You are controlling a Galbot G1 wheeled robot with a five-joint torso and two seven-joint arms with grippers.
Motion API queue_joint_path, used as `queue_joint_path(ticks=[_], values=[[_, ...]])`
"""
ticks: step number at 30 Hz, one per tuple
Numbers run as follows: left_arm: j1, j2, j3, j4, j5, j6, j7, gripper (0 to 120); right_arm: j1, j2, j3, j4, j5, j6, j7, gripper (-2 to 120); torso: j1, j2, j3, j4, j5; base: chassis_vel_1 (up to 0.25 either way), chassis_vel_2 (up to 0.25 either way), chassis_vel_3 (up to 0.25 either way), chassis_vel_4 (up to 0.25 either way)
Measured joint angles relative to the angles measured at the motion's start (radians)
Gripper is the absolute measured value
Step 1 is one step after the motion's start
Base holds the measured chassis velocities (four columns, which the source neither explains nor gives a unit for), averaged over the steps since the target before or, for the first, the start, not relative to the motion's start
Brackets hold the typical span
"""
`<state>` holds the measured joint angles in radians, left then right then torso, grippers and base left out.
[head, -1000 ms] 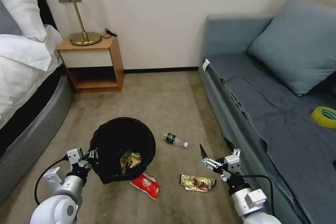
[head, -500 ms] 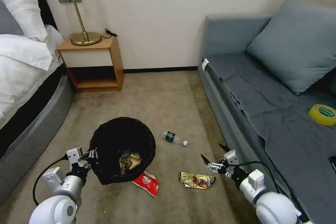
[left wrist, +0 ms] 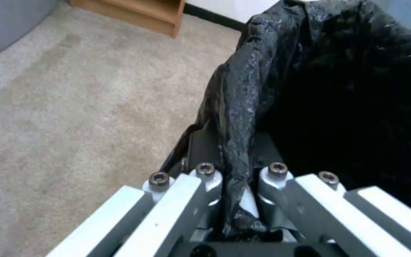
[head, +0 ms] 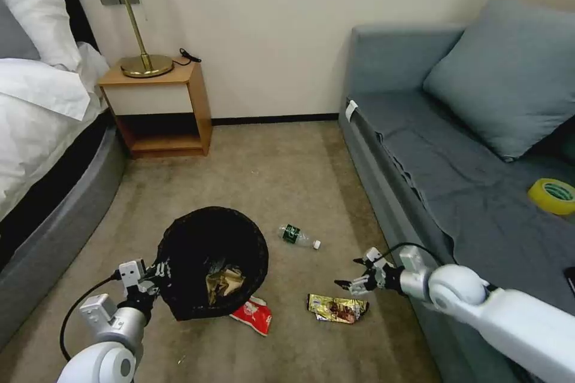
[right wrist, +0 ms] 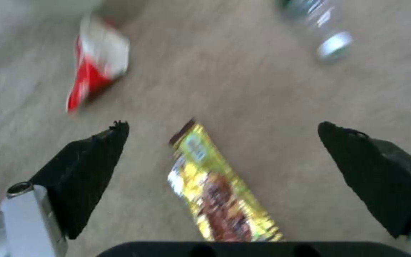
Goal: Pick up the trash bin, then pick up the garbage on the floor and place it into the trash bin.
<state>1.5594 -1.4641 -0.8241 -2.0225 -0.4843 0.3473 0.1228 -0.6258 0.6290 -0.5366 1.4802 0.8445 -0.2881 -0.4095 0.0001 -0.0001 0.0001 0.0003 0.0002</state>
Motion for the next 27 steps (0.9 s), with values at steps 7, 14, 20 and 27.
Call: queue_joint_path(ticks=[7,14,20,27], values=[[-0.008,0.001,-0.007,0.0,-0.003,-0.001,0.001,4,0.117,0.094,-0.147,-0.193,-0.049,-0.008,-0.214,100,0.0,0.0,0.0,-0.0003,-0.0004,0.0,0.0,0.0,0.0],[-0.021,0.003,-0.012,0.013,-0.008,-0.001,0.002,4,0.165,0.177,-0.186,-0.347,-0.107,-0.006,-0.306,100,0.0,0.0,0.0,-0.0002,-0.0001,0.0,0.0,0.0,0.0],[-0.029,0.003,-0.012,0.025,-0.01,-0.001,0.004,4,0.21,0.218,-0.237,-0.441,-0.136,0.003,-0.374,100,0.0,0.0,0.0,-0.0003,-0.0004,0.0,0.0,0.0,0.0],[-0.029,0.001,-0.016,0.031,-0.014,-0.006,0.006,4,0.213,0.226,-0.245,-0.445,-0.141,0.004,-0.41,100,0.0,0.0,0.0,-0.0002,-0.0004,0.0,0.0,0.0,0.0]])
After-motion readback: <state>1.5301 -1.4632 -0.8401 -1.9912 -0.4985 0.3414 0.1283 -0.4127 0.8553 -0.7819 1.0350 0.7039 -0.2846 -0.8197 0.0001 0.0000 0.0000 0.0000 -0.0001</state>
